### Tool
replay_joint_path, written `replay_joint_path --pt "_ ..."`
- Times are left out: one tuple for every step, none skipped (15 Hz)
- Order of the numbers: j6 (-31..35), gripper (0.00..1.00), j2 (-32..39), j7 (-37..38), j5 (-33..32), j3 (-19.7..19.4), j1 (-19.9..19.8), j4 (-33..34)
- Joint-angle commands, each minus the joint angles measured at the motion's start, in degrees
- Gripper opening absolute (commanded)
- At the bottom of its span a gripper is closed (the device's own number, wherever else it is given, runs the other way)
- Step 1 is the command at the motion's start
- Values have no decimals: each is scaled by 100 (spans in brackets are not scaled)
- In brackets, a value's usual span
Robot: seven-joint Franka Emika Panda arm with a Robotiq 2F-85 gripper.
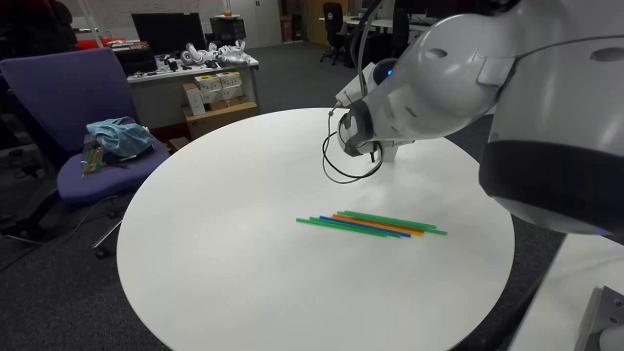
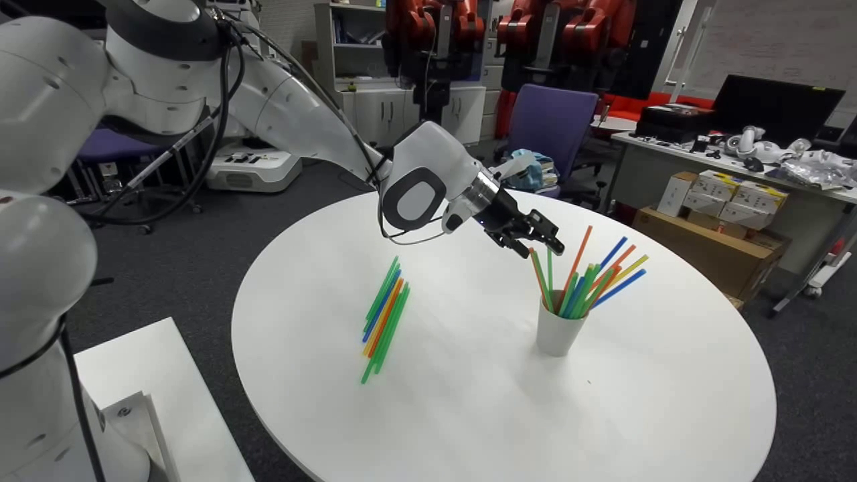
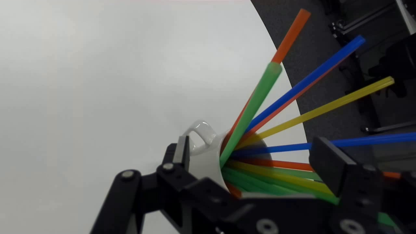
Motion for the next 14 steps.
replay_joint_path --pt "29 100 -199 2 157 27 -36 108" --pt "37 100 -196 3 218 24 -37 128" --pt "16 100 -200 3 272 21 -38 143" --pt "24 75 -195 3 312 28 -38 156" --pt "44 74 -163 3 353 29 -35 166" --pt "53 66 -157 3 375 38 -39 175" --pt "60 59 -155 3 389 45 -39 178" --pt "54 52 -156 3 397 47 -40 177" --pt "55 43 -158 3 401 50 -38 175" --pt "63 36 -157 3 404 49 -32 168" --pt "70 27 -159 3 407 45 -25 159" --pt "77 19 -167 1 405 42 -23 154" --pt "80 13 -175 -6 405 37 -20 150" --pt "88 5 -186 -9 408 28 -10 140"
